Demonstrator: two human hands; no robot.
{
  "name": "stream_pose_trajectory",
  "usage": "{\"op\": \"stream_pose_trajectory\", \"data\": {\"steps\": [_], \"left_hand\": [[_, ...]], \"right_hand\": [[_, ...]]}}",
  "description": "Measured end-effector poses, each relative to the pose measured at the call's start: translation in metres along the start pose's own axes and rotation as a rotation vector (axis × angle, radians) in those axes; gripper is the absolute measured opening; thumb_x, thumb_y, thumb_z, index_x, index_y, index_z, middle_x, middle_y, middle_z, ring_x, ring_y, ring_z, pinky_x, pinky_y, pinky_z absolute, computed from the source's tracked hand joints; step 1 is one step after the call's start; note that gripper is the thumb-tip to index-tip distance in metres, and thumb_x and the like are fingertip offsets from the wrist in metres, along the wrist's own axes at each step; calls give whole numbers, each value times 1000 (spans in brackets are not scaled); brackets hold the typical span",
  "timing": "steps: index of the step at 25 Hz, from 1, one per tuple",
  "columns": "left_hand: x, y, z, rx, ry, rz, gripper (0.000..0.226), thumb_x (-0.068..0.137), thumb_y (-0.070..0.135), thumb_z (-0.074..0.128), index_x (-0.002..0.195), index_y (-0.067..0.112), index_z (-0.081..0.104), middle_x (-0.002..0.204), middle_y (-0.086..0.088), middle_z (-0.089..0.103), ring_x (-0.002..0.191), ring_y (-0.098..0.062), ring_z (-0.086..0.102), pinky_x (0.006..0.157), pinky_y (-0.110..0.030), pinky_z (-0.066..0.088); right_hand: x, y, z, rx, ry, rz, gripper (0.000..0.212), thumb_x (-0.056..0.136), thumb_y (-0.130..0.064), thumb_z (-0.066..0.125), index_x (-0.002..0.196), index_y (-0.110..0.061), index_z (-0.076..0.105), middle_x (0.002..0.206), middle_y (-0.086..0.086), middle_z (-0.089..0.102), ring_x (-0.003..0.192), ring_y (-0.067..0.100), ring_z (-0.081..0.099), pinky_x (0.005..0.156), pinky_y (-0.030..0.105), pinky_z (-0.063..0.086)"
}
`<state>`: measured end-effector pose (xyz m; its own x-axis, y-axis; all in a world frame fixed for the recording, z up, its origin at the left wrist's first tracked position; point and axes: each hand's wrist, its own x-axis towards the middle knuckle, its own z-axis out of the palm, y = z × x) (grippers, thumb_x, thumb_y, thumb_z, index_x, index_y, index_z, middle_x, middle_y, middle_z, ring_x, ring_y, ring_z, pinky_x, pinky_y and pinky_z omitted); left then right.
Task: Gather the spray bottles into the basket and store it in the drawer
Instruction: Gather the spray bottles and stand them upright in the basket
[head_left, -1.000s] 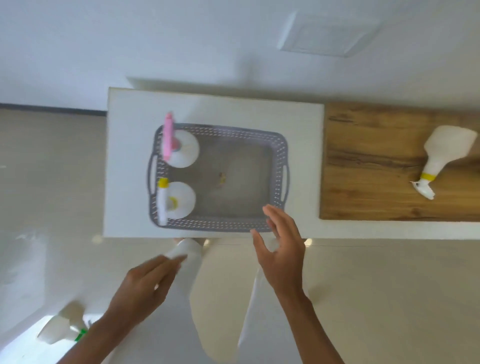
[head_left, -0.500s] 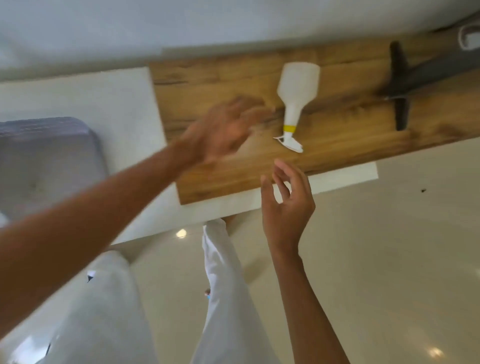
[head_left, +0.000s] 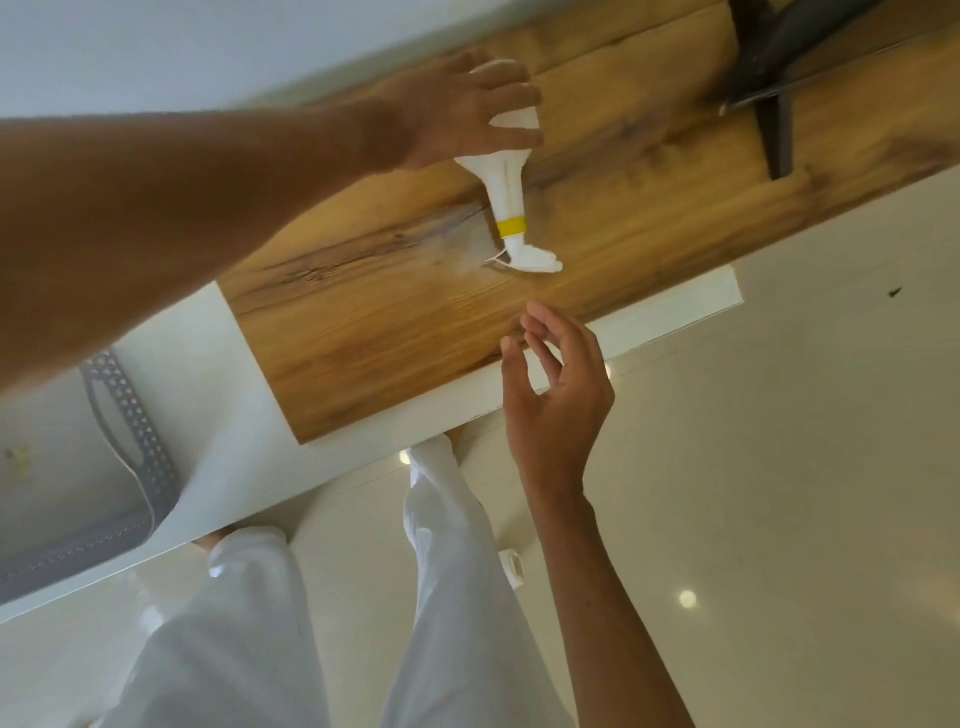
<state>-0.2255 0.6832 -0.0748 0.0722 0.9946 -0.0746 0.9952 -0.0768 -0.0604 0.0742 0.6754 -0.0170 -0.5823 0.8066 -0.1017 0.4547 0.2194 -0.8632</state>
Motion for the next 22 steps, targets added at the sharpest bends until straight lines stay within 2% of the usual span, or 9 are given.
{"op": "stream_pose_trajectory", "data": {"steps": [2,4,6,8,11,14,17,19,22], "left_hand": [[-6,-4,-3,-61,-64,-124,96,71,2,82,147,14,26,147,-28,35,136,-46,35,103,-60,41],[-28,3,-7,-191,-69,-327,96,74,19,83,149,12,25,148,-27,36,137,-45,35,104,-59,42],[-61,23,-8,-427,45,-553,96,77,38,81,151,7,28,150,-23,38,138,-41,36,109,-52,36],[-105,58,-20,-722,239,-738,101,73,50,82,149,2,35,150,-19,43,138,-36,41,113,-38,30],[-187,123,-37,-973,381,-1008,108,63,54,86,149,10,38,150,-7,47,135,-24,46,112,-31,33],[-279,178,-48,-1058,422,-1160,109,59,55,86,150,19,37,149,2,48,133,-19,50,108,-40,46],[-363,213,-52,-1049,457,-1254,107,60,51,88,149,18,38,149,3,49,133,-18,50,105,-45,48],[-421,231,-56,-1067,510,-1327,106,61,51,87,149,19,39,147,2,51,132,-15,51,106,-39,47],[-502,251,-53,-1076,632,-1384,106,64,46,87,152,15,34,149,5,47,135,-11,48,110,-27,42]], "right_hand": [[2,-5,5,33,-4,37,31,91,-1,73,121,3,69,119,14,73,109,19,72,91,39,63],[3,-14,10,107,-16,88,31,91,-1,73,122,1,69,118,12,73,109,16,72,93,38,62],[4,-27,17,175,-26,156,33,91,-4,74,123,-1,68,118,9,73,110,13,72,95,36,61],[3,-44,26,219,-56,214,39,91,-9,75,128,-3,64,121,5,72,112,9,71,99,35,59],[-14,-76,51,297,-215,214,52,92,-14,76,139,-7,56,135,1,65,126,7,64,110,34,52],[-62,-113,91,322,-441,137,52,91,-13,76,139,-3,56,137,5,65,129,11,62,112,36,49],[-133,-141,138,297,-560,55,38,89,-14,77,124,-5,65,119,-4,72,116,3,68,102,25,53],[-186,-157,169,280,-608,16,36,89,-18,77,121,-9,67,113,-11,72,110,-1,68,96,19,52],[-257,-176,214,215,-620,-86,37,89,-28,75,120,-10,69,112,-8,74,107,2,70,90,14,52]]}}
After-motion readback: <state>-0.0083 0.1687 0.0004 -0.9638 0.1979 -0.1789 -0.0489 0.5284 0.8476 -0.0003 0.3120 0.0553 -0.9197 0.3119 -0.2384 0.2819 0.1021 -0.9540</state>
